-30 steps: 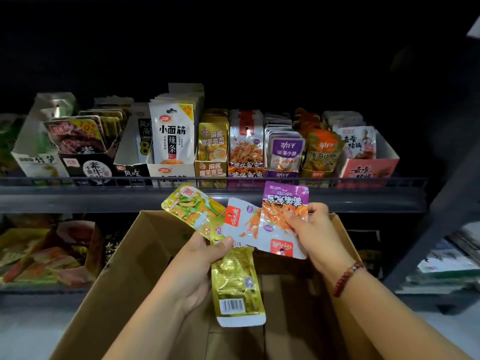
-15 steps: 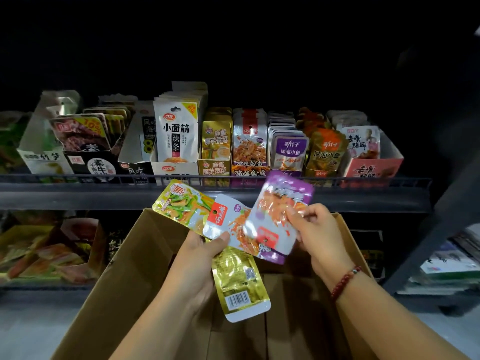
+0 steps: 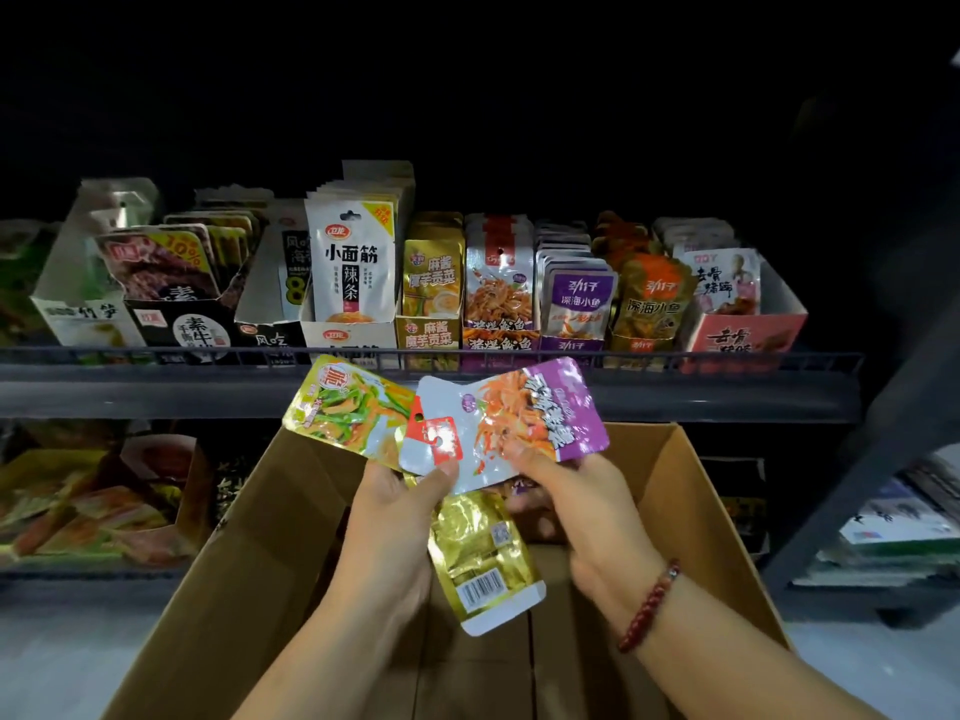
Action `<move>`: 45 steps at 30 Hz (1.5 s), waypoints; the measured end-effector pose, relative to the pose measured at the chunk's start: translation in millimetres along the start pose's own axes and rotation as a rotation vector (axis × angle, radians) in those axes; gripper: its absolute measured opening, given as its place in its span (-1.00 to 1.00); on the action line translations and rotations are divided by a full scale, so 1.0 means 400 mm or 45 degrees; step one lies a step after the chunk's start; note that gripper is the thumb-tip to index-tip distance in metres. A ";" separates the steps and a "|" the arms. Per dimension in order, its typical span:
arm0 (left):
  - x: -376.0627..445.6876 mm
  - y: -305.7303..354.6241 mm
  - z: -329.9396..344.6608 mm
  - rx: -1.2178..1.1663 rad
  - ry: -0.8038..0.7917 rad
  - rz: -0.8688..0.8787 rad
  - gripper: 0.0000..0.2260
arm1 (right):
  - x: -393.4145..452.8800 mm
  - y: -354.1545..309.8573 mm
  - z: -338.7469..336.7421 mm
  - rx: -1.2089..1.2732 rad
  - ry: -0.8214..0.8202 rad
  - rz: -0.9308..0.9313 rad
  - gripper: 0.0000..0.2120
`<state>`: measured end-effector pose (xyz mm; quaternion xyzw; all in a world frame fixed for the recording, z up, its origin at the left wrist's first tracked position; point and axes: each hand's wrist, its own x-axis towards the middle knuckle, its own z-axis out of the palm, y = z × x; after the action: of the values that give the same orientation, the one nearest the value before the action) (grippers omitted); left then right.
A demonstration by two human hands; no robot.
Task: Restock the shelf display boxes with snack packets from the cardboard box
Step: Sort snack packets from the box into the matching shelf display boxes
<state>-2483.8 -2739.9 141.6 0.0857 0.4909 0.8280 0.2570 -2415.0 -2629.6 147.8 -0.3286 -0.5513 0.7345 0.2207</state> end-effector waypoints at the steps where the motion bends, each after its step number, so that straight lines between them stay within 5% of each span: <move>1: 0.002 0.004 -0.002 -0.020 0.015 0.009 -0.72 | 0.002 -0.008 -0.007 -0.031 0.028 -0.031 -0.81; 10: 0.008 0.010 -0.005 -0.101 0.035 -0.044 -0.72 | 0.053 -0.038 -0.066 -0.059 0.161 -0.168 -0.89; 19: 0.011 0.005 -0.005 -0.108 0.075 0.028 -0.72 | 0.015 -0.018 -0.040 -0.210 -0.012 -0.137 -0.86; 24: 0.013 0.008 -0.009 -0.094 0.058 0.039 -0.76 | 0.011 -0.008 -0.034 -0.444 -0.164 -0.042 -0.78; 29: 0.022 0.001 -0.024 0.029 0.070 0.011 -0.71 | 0.051 -0.010 -0.056 -0.572 -0.002 -0.190 -0.54; 36: 0.016 -0.014 -0.004 0.183 -0.131 -0.112 -0.71 | 0.090 -0.059 -0.093 -0.848 -0.402 -0.120 -0.59; 41: 0.036 -0.019 0.016 0.246 -0.130 -0.130 -0.74 | 0.110 -0.088 -0.117 -0.653 -0.475 0.007 -0.46; 45: 0.061 -0.014 0.039 0.351 -0.095 -0.126 -0.83 | 0.120 -0.091 -0.131 -0.519 -0.409 -0.048 -0.67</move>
<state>-2496.6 -2713.3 142.1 0.1269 0.5937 0.7353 0.3014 -2411.4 -2551.0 161.7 -0.2349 -0.7219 0.6468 0.0733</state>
